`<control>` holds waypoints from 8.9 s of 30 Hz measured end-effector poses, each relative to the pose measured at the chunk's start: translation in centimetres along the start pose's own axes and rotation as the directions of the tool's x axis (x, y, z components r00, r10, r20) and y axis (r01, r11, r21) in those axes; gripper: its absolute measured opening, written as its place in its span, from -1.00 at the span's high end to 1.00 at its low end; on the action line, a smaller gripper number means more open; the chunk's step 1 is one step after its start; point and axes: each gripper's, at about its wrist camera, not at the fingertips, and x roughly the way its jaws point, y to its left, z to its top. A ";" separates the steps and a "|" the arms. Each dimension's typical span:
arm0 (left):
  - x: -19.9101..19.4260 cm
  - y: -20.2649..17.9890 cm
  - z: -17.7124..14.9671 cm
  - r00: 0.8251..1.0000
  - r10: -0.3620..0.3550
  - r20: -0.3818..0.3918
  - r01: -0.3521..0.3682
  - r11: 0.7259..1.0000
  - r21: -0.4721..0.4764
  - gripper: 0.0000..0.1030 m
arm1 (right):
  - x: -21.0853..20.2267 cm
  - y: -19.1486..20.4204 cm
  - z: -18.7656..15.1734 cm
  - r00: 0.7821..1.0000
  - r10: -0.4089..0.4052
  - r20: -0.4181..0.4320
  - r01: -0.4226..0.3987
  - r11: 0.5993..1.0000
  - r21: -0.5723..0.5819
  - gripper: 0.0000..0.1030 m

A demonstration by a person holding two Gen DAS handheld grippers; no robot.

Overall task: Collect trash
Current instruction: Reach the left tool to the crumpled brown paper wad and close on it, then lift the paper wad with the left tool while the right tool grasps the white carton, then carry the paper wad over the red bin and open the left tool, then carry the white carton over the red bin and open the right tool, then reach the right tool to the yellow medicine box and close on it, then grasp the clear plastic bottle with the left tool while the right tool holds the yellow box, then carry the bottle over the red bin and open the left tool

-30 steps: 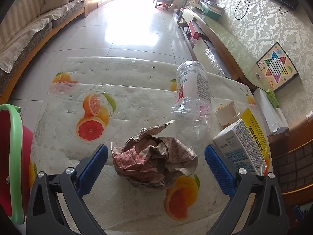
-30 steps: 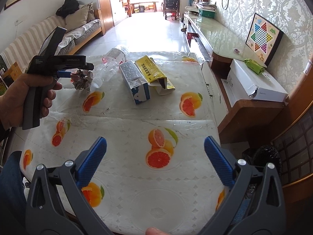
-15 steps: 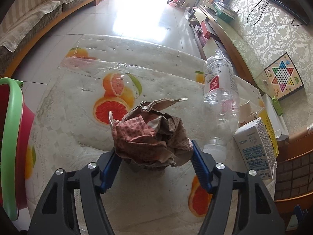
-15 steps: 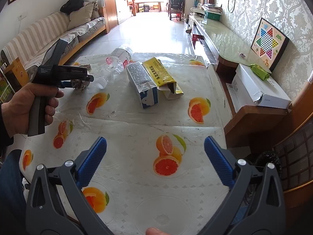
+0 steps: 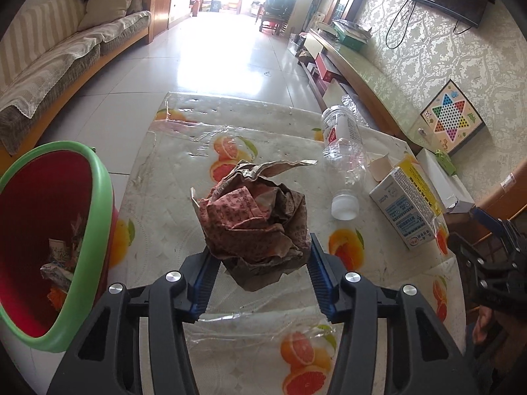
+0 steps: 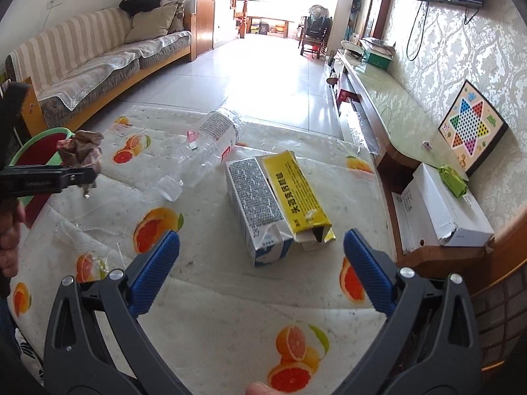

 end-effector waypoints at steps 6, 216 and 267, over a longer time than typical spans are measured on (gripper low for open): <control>-3.8 0.7 -2.0 0.998 -0.033 0.045 0.032 0.999 0.023 0.06 | 4.1 0.6 0.9 0.999 -0.029 -0.045 0.026 0.997 -0.067 -0.90; 16.0 -13.0 10.1 0.970 0.140 -0.200 -0.089 0.966 0.241 -0.69 | -3.1 -10.1 -5.1 0.990 0.137 -0.032 -0.126 0.966 0.226 0.50; -9.0 19.6 2.8 0.974 0.217 0.061 -0.205 0.966 -0.160 -0.05 | -7.3 12.1 5.6 0.956 0.292 0.030 -0.286 0.949 -0.131 0.50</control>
